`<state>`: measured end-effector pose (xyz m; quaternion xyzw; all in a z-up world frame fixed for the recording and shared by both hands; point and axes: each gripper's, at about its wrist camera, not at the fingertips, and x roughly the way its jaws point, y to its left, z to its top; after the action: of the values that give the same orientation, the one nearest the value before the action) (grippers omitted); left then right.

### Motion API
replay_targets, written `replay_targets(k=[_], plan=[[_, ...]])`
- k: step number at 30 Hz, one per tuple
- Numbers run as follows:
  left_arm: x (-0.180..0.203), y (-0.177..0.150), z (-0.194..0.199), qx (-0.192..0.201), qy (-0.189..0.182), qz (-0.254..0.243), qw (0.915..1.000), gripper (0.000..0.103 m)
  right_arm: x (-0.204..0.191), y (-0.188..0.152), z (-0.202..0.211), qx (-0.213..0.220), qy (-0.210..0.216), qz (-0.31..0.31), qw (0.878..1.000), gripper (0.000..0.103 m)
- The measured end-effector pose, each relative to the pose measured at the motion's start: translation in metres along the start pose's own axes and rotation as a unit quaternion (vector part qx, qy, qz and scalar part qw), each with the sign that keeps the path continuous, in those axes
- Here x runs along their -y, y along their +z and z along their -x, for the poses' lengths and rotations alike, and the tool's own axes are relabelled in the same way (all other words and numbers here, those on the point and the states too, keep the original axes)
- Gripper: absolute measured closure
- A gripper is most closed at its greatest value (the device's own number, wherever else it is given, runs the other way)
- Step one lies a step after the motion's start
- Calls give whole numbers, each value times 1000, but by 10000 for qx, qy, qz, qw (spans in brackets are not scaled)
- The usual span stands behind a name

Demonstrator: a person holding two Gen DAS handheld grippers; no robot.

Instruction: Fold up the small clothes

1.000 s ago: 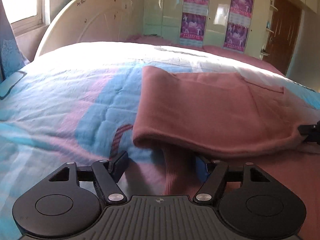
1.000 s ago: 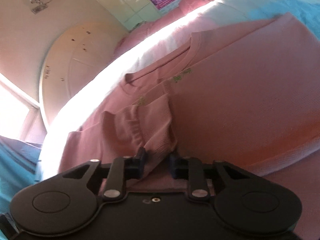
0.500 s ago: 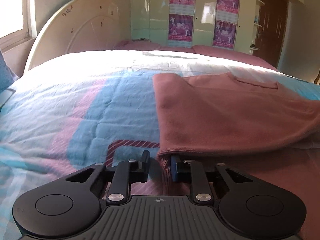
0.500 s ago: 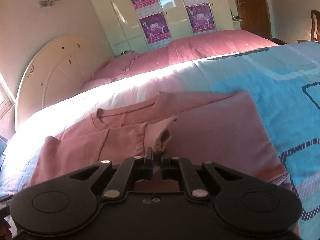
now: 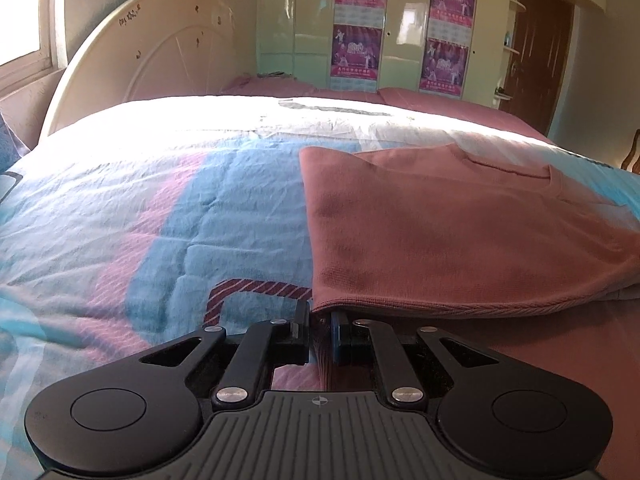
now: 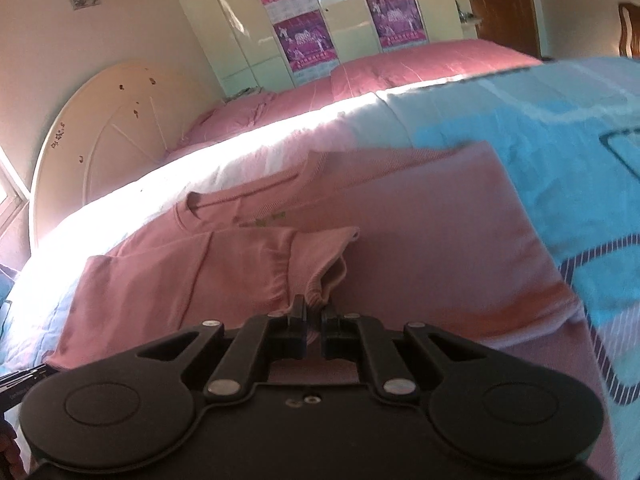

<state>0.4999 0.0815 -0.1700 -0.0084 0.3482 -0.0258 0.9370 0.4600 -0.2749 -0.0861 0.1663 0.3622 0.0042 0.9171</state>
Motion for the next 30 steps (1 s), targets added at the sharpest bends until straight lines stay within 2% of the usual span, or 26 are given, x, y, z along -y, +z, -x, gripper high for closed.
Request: replay_targets(k=[3, 4, 5, 6, 7, 9, 10, 11, 14, 17, 19, 21, 23, 25, 27, 29, 30], plan=[[-1, 1, 2, -48, -71, -58, 9999, 94, 2, -4, -4, -59, -52, -10, 10000, 96], [-3, 0, 4, -60, -119, -46, 9999, 94, 2, -5, -5, -92, -79, 3, 9999, 93], [-7, -1, 9, -68, -142, 10, 9999, 92, 3, -5, -5, -159, -225, 53, 9996, 79], [-12, -1, 17, -37, -148, 85, 9998, 84, 3, -4, -2, -121, -412, 89, 9990, 72], [-14, -2, 27, 73, -95, 106, 9999, 80, 2, -2, 7, 49, -674, 132, 9976, 61], [-10, 1, 42, 298, 8, 25, 9996, 80, 0, 4, 24, 375, -681, 247, 9967, 65], [-4, 4, 44, 369, -13, -25, 9993, 80, -4, 7, 29, 438, -571, 325, 9969, 72], [2, 7, 43, 402, -84, -37, 9992, 80, -12, 10, 28, 450, -448, 493, 9968, 78], [27, 10, 23, 258, -345, -232, 9988, 80, -34, 8, 10, 186, -125, 925, 9955, 83], [36, 3, 2, -108, -446, -305, 9985, 78, -42, -7, -18, -438, -205, 1306, 9903, 79], [30, 5, 3, -160, -558, -161, 9982, 77, -43, -13, -18, -438, -312, 1623, 9853, 79], [24, 16, 4, -191, -595, 10, 9980, 77, -44, -3, -11, -359, -233, 1505, 9877, 79], [22, 29, -1, -104, -557, -72, 9984, 76, -43, 11, -10, -134, -163, 1386, 9901, 76], [22, 46, -17, -187, -625, -73, 9978, 69, -46, 24, -23, -111, -158, 1310, 9912, 77], [26, 61, -38, -251, -621, -186, 9976, 68, -49, 35, -40, -183, -76, 1317, 9911, 79], [32, 74, -63, -462, -537, -401, 9967, 68, -57, 41, -64, -351, -199, 1528, 9874, 82], [33, 80, -69, -439, -527, -472, 9965, 68, -59, 42, -75, -457, -325, 1616, 9853, 82]])
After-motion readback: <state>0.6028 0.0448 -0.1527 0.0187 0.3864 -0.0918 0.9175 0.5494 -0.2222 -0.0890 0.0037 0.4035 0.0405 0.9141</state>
